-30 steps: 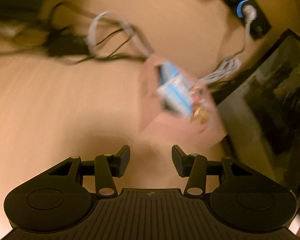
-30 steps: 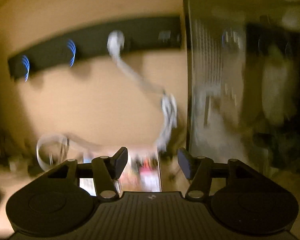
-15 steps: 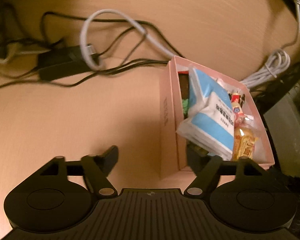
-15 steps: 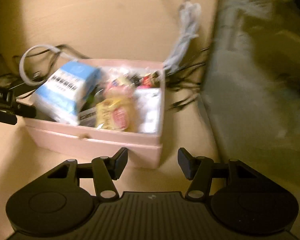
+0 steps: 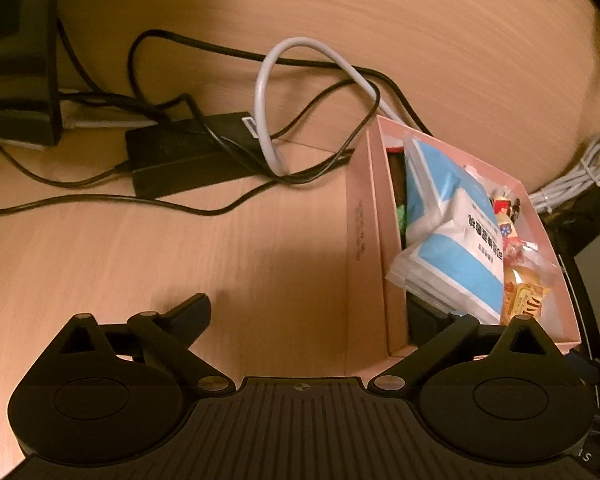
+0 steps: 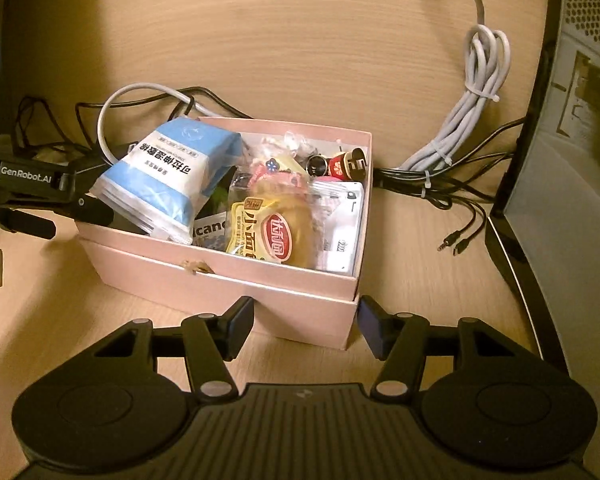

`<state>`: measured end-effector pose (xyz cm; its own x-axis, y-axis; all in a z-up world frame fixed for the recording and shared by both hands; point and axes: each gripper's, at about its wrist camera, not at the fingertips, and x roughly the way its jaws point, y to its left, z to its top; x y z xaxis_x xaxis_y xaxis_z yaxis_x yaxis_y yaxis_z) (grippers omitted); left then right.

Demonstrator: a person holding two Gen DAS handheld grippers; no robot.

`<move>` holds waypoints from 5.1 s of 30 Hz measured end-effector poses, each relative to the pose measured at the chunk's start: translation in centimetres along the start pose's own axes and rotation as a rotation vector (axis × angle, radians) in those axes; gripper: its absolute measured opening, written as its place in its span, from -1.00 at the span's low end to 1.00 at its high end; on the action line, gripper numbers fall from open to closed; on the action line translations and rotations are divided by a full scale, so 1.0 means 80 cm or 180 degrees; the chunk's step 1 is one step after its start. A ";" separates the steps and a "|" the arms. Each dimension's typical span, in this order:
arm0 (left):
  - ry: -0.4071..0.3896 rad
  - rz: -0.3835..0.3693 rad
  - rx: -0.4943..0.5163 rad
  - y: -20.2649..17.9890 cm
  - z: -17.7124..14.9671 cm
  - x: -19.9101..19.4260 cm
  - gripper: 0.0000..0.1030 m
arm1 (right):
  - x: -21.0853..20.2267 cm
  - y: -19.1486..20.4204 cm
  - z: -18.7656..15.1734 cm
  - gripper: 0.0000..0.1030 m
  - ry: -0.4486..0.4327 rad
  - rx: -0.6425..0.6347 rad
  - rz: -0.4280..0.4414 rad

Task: Organize objects

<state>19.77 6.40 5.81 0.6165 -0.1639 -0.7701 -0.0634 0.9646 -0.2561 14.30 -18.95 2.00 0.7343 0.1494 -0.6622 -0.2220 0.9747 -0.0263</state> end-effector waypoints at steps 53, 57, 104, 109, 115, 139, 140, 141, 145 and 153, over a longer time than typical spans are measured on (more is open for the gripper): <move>-0.0692 0.0463 0.0752 -0.060 -0.201 -0.069 0.97 | -0.053 0.015 -0.117 1.00 -0.0084 0.0333 -0.0219; -0.0698 0.0472 0.0742 -0.060 -0.201 -0.068 0.97 | -0.053 0.015 -0.117 1.00 -0.0084 0.0334 -0.0219; -0.0710 0.0528 0.0704 -0.061 -0.200 -0.067 0.98 | -0.052 0.016 -0.117 1.00 -0.0084 0.0335 -0.0220; -0.0730 0.0643 0.0602 -0.065 -0.203 -0.070 0.98 | -0.052 0.016 -0.117 1.00 -0.0083 0.0335 -0.0220; -0.0729 0.0635 0.0601 -0.064 -0.202 -0.070 0.98 | -0.052 0.016 -0.117 1.00 -0.0084 0.0335 -0.0220; -0.0730 0.0631 0.0604 -0.064 -0.203 -0.070 0.98 | -0.052 0.016 -0.117 1.00 -0.0084 0.0334 -0.0220; -0.0730 0.0631 0.0604 -0.064 -0.203 -0.070 0.98 | -0.051 0.016 -0.117 1.00 -0.0084 0.0334 -0.0220; -0.0730 0.0631 0.0604 -0.063 -0.203 -0.070 0.98 | -0.052 0.016 -0.117 1.00 -0.0084 0.0334 -0.0220; -0.0730 0.0629 0.0606 -0.063 -0.203 -0.070 0.98 | -0.052 0.016 -0.117 1.00 -0.0084 0.0335 -0.0221; -0.0729 0.0628 0.0607 -0.062 -0.203 -0.071 0.98 | -0.052 0.017 -0.117 1.00 -0.0084 0.0336 -0.0221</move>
<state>3.85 -0.79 1.95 0.7684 0.0592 -0.6373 -0.0645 0.9978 0.0149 4.98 -19.82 -2.29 0.7624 0.0839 -0.6416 -0.1023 0.9947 0.0085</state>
